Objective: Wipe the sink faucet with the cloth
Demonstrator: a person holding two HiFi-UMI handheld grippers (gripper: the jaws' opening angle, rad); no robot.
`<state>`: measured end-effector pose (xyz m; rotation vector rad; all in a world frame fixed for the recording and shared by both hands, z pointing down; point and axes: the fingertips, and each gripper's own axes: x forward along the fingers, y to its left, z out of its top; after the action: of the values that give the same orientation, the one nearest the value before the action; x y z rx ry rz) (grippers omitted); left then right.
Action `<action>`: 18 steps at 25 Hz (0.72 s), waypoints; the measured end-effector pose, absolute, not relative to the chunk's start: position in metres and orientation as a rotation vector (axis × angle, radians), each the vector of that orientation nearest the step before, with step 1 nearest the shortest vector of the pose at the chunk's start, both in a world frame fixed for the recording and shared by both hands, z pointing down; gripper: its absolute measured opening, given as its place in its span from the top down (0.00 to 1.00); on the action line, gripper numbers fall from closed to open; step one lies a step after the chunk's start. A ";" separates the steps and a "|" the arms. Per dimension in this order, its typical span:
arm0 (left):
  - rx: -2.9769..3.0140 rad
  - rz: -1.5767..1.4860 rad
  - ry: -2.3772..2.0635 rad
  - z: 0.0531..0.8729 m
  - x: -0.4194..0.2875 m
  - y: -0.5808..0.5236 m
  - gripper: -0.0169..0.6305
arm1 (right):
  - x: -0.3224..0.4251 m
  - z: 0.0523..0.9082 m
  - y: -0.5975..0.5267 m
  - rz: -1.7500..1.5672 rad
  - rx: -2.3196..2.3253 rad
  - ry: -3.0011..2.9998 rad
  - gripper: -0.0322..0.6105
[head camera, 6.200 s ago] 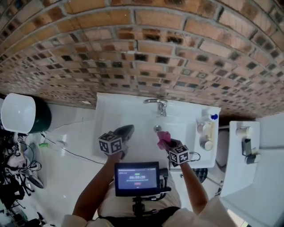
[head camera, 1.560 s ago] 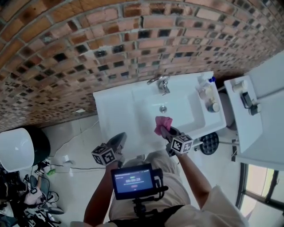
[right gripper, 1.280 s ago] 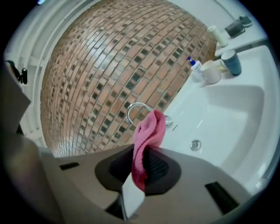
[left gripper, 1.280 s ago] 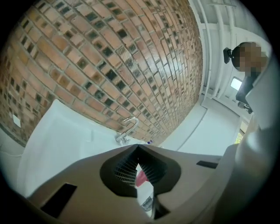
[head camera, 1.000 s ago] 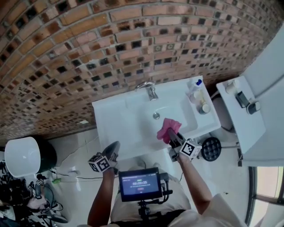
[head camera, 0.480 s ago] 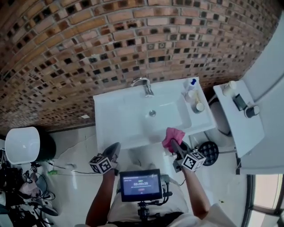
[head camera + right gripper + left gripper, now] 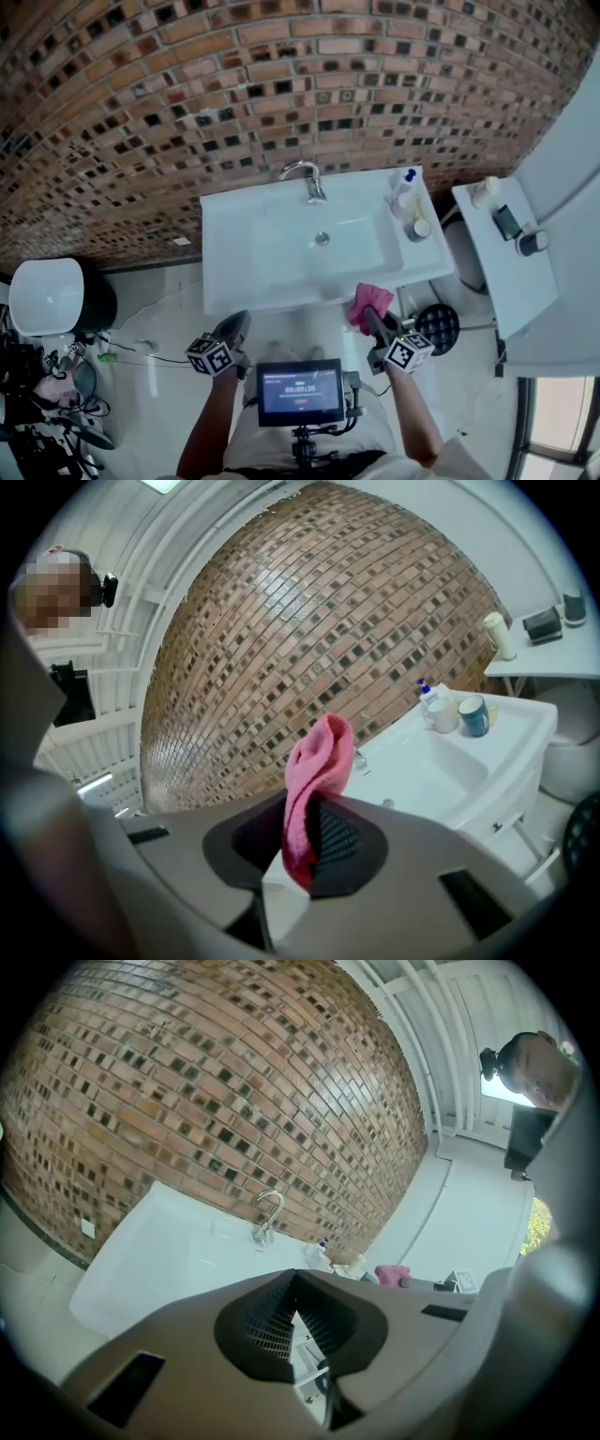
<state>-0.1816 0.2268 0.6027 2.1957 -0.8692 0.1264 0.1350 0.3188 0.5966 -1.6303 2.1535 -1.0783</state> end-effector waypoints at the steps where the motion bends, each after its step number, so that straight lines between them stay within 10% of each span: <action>1: 2.197 0.131 -0.867 0.603 -0.181 0.225 0.98 | 0.134 0.596 0.319 -1.076 -1.630 2.149 0.85; 18: 2.330 0.120 -0.827 0.573 -0.179 0.154 0.98 | 0.112 0.570 0.267 -1.011 -1.664 2.129 0.85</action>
<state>-0.1791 0.1536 0.5731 2.3304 -0.8268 0.1203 0.1122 0.2667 0.5702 -1.6645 2.1287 -1.0105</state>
